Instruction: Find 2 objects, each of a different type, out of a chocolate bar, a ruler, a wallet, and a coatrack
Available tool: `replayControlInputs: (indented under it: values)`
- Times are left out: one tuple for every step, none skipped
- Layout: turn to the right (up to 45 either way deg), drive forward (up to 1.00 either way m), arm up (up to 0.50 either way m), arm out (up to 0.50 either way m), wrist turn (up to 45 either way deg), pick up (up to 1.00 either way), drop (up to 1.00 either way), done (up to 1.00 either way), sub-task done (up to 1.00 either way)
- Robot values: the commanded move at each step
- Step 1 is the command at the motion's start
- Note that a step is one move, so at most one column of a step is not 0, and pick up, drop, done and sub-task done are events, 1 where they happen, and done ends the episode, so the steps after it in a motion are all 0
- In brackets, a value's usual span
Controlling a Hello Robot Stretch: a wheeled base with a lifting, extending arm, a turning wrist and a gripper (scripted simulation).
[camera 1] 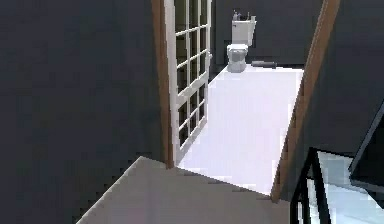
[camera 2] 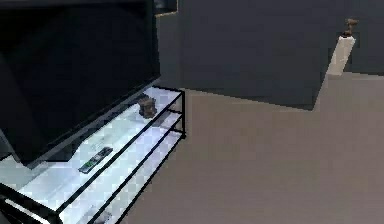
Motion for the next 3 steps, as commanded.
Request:
replayControlInputs:
  values:
    - [0.0, 1.0, 0.0, 0.0, 0.0, 0.0, 0.0, 0.0, 0.0]
    - [-3.0, 0.0, 0.0, 0.0, 0.0, 0.0, 0.0, 0.0, 0.0]
    - [0.0, 0.15, 0.0, 0.0, 0.0, 0.0, 0.0, 0.0, 0.0]
